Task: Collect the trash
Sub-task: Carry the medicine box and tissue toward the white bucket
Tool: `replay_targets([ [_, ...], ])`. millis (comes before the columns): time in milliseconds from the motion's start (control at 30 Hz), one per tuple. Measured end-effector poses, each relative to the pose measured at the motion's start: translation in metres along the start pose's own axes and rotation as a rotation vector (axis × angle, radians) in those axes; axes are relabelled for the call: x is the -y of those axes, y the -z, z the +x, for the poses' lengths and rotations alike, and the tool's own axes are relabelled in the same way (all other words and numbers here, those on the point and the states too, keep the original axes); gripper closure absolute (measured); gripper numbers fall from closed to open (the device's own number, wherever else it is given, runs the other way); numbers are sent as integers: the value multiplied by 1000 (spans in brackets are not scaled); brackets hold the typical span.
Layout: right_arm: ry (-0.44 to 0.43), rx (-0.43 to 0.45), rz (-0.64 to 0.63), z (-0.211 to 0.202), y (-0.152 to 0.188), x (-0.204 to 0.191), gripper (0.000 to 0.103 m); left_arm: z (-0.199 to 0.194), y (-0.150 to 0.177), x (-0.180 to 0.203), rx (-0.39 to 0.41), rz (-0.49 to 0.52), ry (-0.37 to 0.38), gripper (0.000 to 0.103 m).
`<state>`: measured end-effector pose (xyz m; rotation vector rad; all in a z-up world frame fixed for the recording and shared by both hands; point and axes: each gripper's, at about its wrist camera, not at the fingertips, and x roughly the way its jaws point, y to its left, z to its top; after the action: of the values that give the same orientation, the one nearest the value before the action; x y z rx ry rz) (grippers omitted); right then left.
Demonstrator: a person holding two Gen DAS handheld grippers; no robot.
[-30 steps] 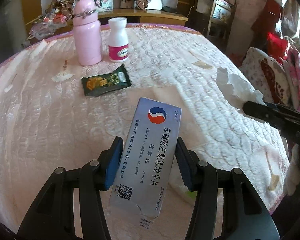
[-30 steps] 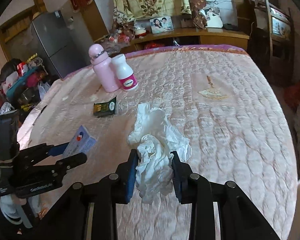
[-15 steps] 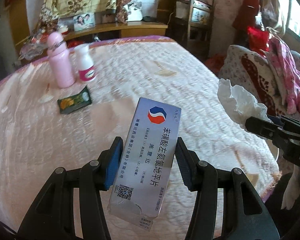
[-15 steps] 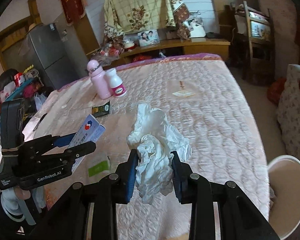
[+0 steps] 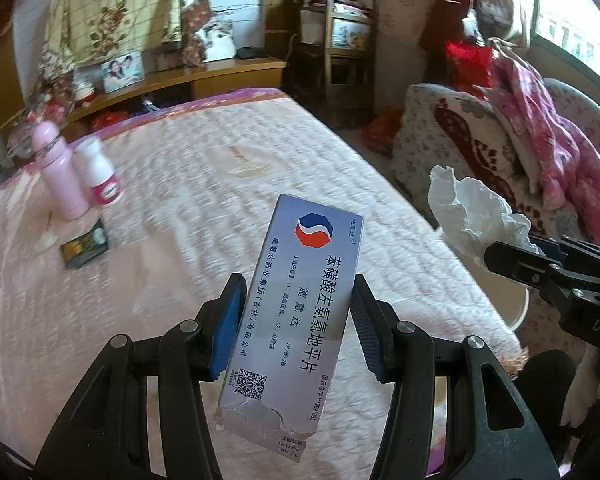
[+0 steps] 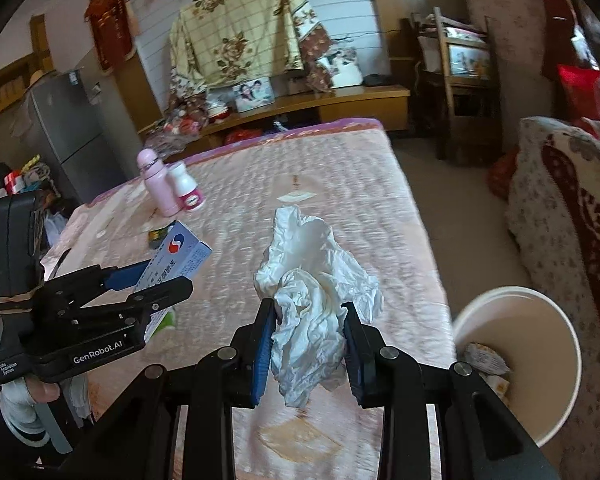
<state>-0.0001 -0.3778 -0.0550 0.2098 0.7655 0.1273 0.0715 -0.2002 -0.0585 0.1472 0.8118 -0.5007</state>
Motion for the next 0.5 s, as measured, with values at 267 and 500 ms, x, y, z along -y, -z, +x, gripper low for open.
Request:
replay_targets([
  [267, 83, 28, 41, -27, 7, 40, 73, 13, -12, 53, -7, 60, 60, 52],
  [500, 137, 44, 92, -48, 15, 76, 73, 25, -19, 94, -24, 100, 105, 52],
])
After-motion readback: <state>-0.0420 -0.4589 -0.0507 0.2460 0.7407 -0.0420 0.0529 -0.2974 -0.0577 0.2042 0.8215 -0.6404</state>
